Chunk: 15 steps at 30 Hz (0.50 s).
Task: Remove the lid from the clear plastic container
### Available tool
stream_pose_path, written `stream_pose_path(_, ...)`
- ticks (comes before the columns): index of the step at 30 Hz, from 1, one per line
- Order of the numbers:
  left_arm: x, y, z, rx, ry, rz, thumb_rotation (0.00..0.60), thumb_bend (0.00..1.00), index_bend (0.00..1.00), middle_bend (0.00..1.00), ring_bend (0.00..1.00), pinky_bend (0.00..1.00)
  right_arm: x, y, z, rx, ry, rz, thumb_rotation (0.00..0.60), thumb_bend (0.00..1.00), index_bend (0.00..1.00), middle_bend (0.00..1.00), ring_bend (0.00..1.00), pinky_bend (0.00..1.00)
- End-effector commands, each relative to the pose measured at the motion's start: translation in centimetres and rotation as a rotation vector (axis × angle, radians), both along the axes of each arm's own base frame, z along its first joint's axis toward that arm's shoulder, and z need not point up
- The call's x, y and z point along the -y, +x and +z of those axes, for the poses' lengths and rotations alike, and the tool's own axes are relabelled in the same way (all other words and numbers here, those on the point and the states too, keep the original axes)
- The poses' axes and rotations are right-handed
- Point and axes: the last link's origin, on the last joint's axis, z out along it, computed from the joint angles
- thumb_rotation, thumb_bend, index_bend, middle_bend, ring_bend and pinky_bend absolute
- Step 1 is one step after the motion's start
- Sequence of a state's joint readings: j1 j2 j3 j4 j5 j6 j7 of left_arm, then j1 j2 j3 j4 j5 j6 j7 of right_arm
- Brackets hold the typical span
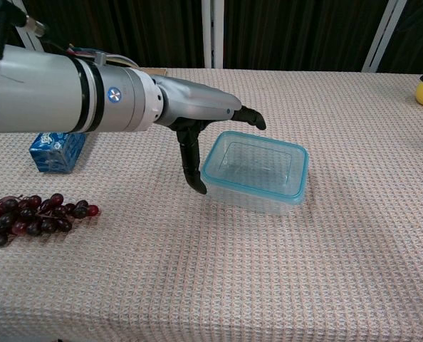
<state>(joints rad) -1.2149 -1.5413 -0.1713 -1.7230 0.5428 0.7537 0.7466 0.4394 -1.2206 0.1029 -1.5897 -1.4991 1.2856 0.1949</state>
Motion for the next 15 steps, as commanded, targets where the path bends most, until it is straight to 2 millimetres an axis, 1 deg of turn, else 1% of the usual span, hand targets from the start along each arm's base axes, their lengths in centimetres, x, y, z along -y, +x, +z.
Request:
stream_pose_path(1, -0.76, 0.62, -0.83, -0.048, 0.023, 0.022, 0.6, 0.0, 0.0, 0.0, 0.0, 0.02, -0.04, -0.19, -0.09, -0.001, 0.004, -0.004, 0.6, 0.22, 0.0, 0.21, 0.01, 0.0)
stream_pose_path(7, -1.14, 0.87, -1.05, -0.064, 0.016, 0.049, 0.6, 0.0, 0.0, 0.0, 0.0, 0.04, -0.01, -0.47, -0.19, 0.0, 0.007, -0.01, 0.6, 0.22, 0.0, 0.21, 0.01, 0.0)
stream_pose_path(15, -0.9, 1.37, -1.05, -0.07, -0.008, 0.062, 0.6, 0.0, 0.0, 0.0, 0.0, 0.05, -0.03, -0.62, -0.35, -0.007, 0.01, -0.008, 0.6, 0.21, 0.0, 0.21, 0.01, 0.0)
